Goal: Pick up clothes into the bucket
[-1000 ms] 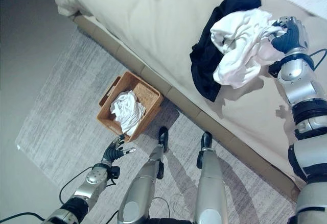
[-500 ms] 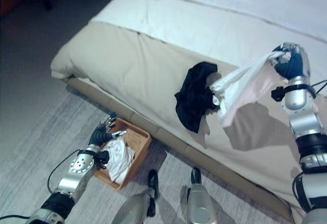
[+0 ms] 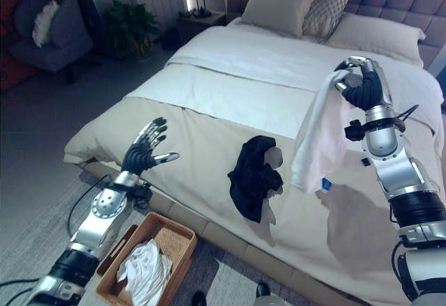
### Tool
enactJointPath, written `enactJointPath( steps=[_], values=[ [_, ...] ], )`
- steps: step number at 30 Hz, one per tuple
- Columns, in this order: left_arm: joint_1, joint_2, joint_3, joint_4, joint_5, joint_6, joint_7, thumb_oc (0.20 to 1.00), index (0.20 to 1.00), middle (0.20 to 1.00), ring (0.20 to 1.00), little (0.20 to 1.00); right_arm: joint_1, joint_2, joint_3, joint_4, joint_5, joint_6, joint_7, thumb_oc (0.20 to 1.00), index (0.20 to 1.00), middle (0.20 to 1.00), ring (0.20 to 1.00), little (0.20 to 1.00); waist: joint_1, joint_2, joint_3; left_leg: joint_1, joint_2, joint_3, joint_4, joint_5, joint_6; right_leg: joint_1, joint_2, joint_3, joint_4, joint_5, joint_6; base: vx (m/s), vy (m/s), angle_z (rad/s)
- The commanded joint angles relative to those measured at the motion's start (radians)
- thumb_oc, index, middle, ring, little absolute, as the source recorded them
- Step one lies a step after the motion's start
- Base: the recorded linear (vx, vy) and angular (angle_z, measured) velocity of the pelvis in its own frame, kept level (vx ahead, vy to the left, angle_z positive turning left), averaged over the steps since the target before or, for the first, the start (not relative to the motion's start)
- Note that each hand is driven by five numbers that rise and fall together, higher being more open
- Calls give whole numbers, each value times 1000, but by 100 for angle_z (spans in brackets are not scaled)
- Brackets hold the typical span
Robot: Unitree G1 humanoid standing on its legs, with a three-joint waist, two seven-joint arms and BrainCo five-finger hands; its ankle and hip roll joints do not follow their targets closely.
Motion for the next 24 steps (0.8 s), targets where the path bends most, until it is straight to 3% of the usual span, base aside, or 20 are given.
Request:
enactJointPath(
  steps=[1, 12, 24],
  values=[
    [-91, 4, -79, 11, 37, -13, -21, 1000, 1000, 1000, 1000, 1000, -74, -1, 16, -93, 91, -61, 38, 200, 200, 200, 200, 200, 4, -53, -94, -38, -34, -19, 111, -129, 6, -33, -38, -22, 80, -29, 44, 0, 0, 0],
    [-218, -90, -212, 76, -5, 17, -48, 1000, 1000, 1000, 1000, 1000, -95, 8, 62, -311, 254, -83, 145, 200, 200, 200, 200, 200, -14, -57, -122, -16, -29, -23, 88, -111, 6, -14, -39, -25, 77, -26, 45, 10, 1, 0],
    [-317, -166, -292, 145, -54, 39, -47, 1000, 1000, 1000, 1000, 1000, -101, 45, 123, -506, 485, -109, 253, 200, 200, 200, 200, 200, -26, -59, -113, -13, -30, -26, 77, -103, 9, -14, -43, -34, 71, -19, 47, 0, 0, 0]
  ],
)
